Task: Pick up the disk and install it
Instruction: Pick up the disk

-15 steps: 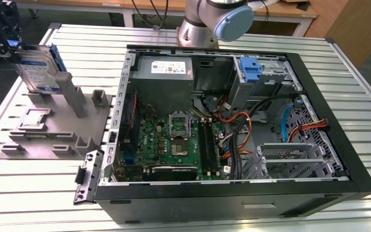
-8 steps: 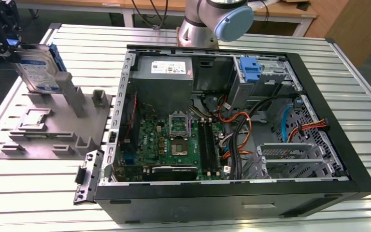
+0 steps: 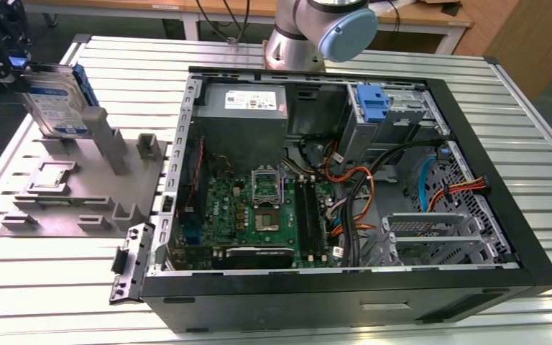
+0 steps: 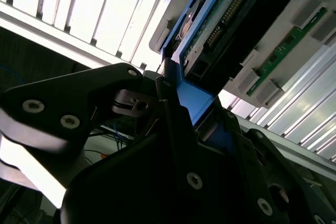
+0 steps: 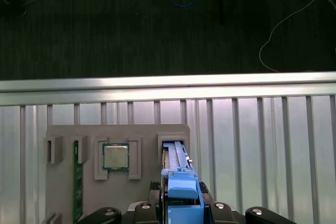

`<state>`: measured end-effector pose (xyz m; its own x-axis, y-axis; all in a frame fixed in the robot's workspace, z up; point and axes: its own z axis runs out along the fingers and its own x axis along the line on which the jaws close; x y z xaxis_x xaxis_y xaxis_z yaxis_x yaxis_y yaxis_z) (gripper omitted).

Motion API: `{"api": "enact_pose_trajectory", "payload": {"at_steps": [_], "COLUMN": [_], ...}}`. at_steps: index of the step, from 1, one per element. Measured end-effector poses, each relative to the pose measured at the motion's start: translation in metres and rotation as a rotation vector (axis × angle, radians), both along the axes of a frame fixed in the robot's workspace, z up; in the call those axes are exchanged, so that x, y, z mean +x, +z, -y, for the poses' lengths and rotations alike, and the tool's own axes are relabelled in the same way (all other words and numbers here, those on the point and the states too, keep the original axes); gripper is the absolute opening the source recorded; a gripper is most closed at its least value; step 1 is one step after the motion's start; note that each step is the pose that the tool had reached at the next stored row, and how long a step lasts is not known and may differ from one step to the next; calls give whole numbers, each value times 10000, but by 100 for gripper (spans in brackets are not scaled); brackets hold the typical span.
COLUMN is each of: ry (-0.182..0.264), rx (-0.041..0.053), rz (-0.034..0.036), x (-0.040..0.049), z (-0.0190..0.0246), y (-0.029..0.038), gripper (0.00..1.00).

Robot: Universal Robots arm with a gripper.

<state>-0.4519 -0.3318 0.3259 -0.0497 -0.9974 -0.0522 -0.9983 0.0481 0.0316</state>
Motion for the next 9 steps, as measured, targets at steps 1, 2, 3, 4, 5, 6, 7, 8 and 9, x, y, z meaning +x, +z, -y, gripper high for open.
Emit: {"api": "enact_pose_trajectory", "payload": {"at_steps": [1,2,3,4,5,6,7,8,9], "ry": [0,0,0,0,0,0,0,0,0], "rx": [0,1,1,1,0,1,0,-2,-1], "rz": [1,3,3,3,1,2,0,-4,-1], "x": [0,0,0,0,0,0,0,0,0], "z": [0,0,0,0,0,0,0,0,0], "y": [3,4,5,7,10,11,15,23,29], "gripper": [37,37,37,37,37,37,37,37,37]}}
